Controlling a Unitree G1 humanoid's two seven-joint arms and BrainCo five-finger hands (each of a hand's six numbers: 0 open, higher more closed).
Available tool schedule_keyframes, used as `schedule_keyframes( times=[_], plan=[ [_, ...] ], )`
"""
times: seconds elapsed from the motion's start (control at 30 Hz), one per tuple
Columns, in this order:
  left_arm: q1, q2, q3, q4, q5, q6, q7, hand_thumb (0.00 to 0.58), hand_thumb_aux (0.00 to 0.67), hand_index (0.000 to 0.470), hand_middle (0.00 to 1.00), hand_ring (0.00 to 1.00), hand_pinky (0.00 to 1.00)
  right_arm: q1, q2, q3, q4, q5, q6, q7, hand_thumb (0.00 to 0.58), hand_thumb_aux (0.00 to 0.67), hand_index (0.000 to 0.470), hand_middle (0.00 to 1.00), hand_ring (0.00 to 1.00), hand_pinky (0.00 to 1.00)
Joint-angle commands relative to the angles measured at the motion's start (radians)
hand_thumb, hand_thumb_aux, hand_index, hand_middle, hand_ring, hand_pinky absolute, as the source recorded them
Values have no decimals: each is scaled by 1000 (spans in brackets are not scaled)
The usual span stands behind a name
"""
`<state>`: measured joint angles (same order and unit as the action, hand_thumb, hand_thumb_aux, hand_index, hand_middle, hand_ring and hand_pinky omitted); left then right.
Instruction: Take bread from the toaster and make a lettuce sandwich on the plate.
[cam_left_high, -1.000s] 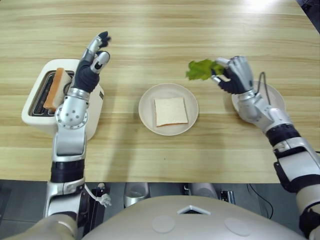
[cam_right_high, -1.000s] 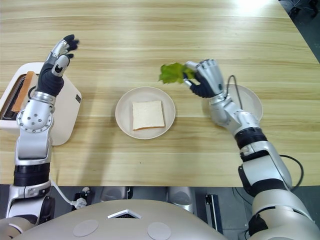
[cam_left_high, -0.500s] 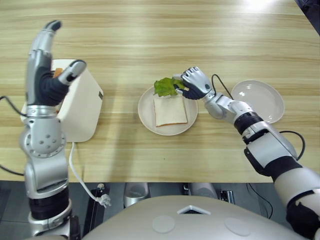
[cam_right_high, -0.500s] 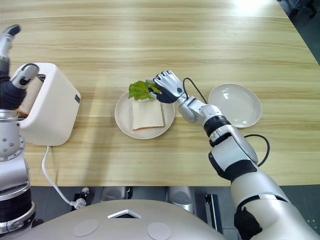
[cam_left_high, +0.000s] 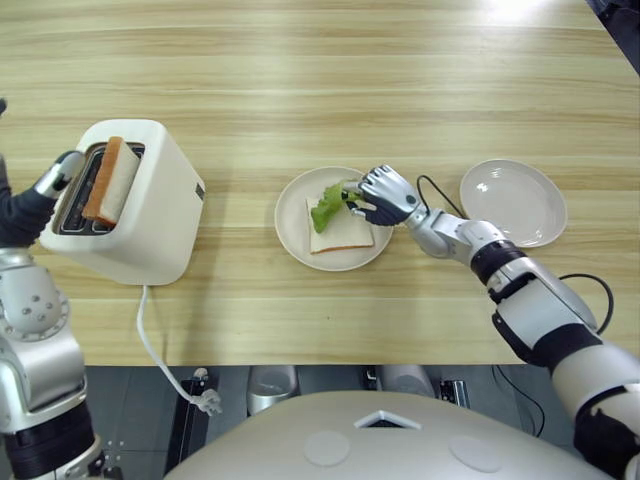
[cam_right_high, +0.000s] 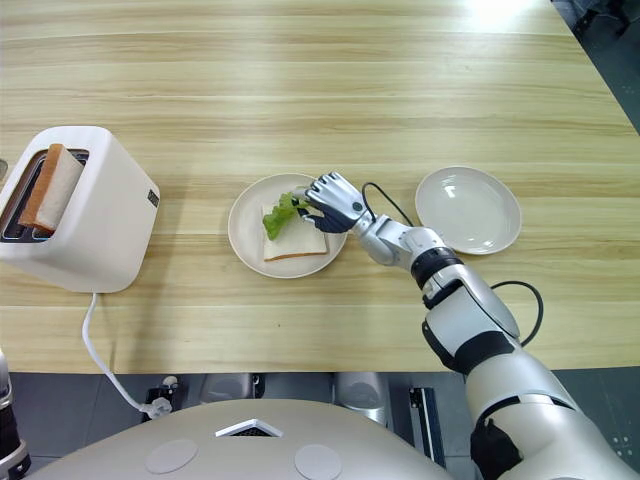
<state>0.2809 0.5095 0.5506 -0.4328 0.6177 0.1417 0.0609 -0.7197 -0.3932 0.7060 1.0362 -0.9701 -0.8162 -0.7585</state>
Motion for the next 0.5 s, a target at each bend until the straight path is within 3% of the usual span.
schedule_keyframes(
  times=[0.03,0.47,0.5],
  plan=[
    [22,1,-36,49,63,31,3,0,0,0,0,0,0,40,-15,-1,-64,14,-19,41,580,670,460,1000,1000,1000],
    [2,0,-133,158,87,49,4,0,0,0,0,0,0,89,-19,-16,-110,38,-22,144,580,670,460,1000,1000,1000],
    [-2,-1,-144,162,86,48,3,0,0,0,0,0,0,90,-19,-17,-111,39,-21,151,580,670,460,898,898,898]
  ],
)
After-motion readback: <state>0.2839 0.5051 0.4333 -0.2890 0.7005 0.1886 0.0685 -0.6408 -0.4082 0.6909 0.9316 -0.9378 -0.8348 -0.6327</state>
